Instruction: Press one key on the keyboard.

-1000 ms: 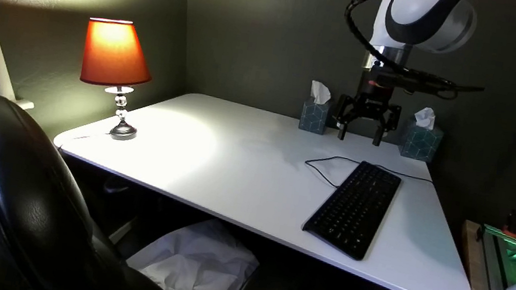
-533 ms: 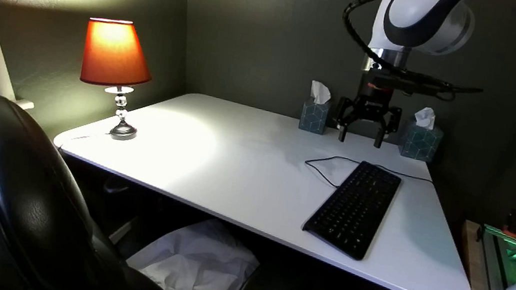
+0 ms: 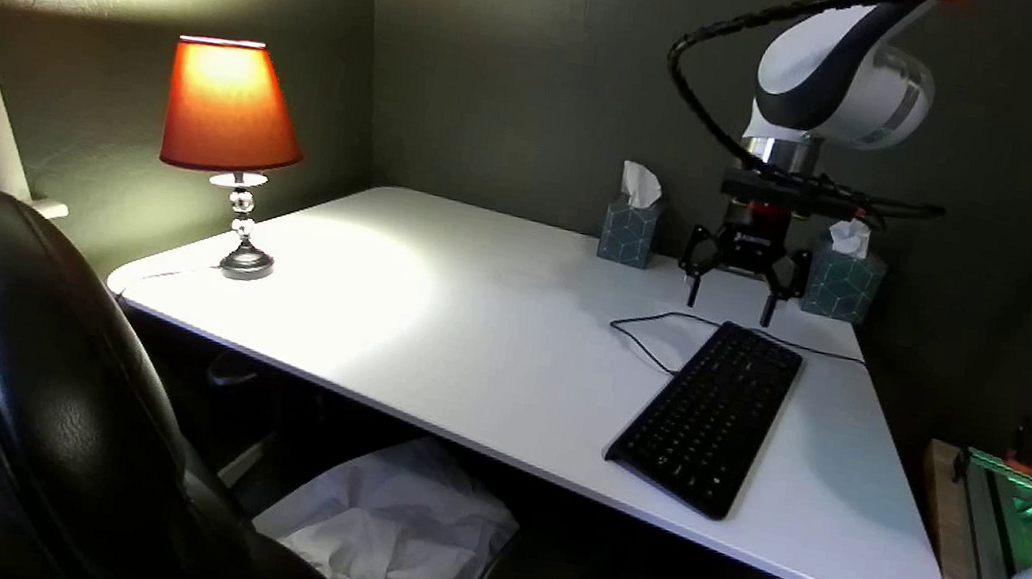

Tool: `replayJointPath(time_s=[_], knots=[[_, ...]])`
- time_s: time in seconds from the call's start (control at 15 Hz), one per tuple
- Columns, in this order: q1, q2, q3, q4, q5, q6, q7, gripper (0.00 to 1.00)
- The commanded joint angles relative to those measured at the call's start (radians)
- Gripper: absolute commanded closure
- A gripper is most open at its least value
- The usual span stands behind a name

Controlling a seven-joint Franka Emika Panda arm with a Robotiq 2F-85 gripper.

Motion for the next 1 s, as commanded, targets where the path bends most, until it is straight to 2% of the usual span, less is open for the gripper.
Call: replayJointPath(time_s=[0.0, 0.2, 0.33, 0.73, 0.93], knots=[[-0.012, 0.040, -0.031, 0.003, 0.077, 0.056, 0.039, 0.00], [-0.030, 0.073, -0.061, 0.014, 0.124, 0.080, 0.062, 0.00], [-0.042, 0.096, -0.079, 0.021, 0.109, 0.097, 0.085, 0.00], [-0.036, 0.173, -0.127, 0.028, -0.178, 0.230, 0.244, 0.00], [-0.030, 0.198, -0.140, 0.030, -0.257, 0.241, 0.245, 0.00]])
